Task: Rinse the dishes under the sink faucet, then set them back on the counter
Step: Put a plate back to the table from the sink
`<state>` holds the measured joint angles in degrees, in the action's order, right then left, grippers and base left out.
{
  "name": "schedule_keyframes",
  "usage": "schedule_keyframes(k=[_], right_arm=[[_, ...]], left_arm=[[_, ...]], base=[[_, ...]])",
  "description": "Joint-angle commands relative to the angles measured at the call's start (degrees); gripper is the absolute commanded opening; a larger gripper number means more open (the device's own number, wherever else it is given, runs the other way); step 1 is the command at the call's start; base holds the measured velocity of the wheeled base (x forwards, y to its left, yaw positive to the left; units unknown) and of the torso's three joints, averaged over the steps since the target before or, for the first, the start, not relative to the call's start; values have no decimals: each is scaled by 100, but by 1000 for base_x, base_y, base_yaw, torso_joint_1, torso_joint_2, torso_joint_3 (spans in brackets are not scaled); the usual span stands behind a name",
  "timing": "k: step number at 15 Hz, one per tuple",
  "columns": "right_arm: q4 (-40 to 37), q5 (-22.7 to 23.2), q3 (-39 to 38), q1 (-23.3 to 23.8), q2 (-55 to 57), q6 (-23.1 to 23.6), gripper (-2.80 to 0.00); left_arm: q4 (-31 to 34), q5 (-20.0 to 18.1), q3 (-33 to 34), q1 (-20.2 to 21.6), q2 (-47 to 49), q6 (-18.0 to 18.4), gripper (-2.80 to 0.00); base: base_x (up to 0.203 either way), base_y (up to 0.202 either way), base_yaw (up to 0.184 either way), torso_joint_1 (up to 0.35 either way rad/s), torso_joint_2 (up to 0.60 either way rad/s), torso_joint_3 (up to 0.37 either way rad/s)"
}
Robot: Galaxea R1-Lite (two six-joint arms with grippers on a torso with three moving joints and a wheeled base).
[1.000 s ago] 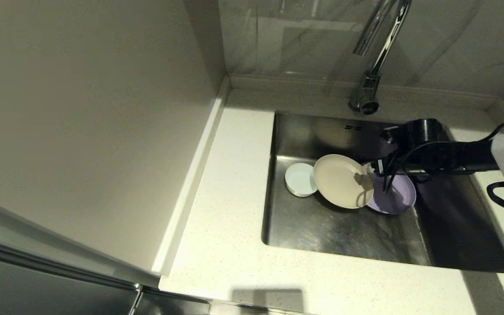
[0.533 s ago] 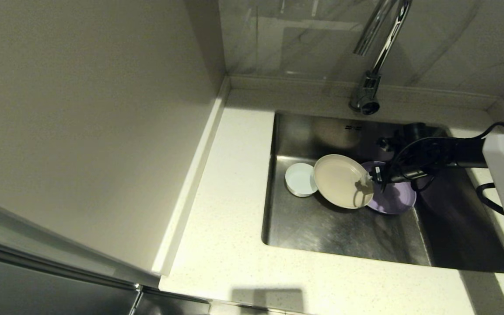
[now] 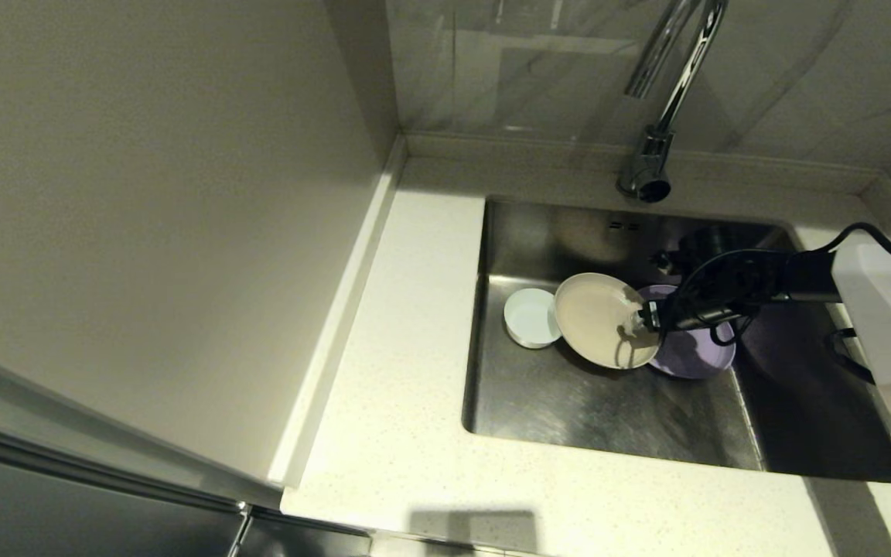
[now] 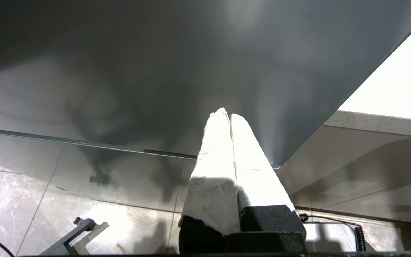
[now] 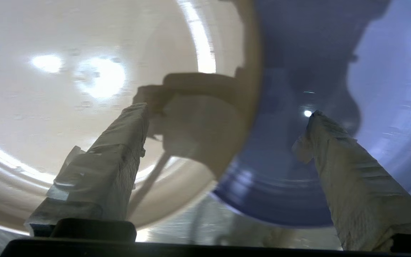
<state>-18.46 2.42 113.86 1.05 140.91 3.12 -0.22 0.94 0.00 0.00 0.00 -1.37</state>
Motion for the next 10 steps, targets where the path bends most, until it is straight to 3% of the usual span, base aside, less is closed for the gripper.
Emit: schedule_keyframes(k=[1,10], right_arm=[[-9,9,-4,-26,38,-13,-280],[105,74,-4,205,78,-30,-280]], left_arm=[[-4,3,0,0,-9,-4,-280],[-4,3,0,0,-9,-4,-280]], base=[[0,0,0,0,0,0],[0,0,0,0,0,0]])
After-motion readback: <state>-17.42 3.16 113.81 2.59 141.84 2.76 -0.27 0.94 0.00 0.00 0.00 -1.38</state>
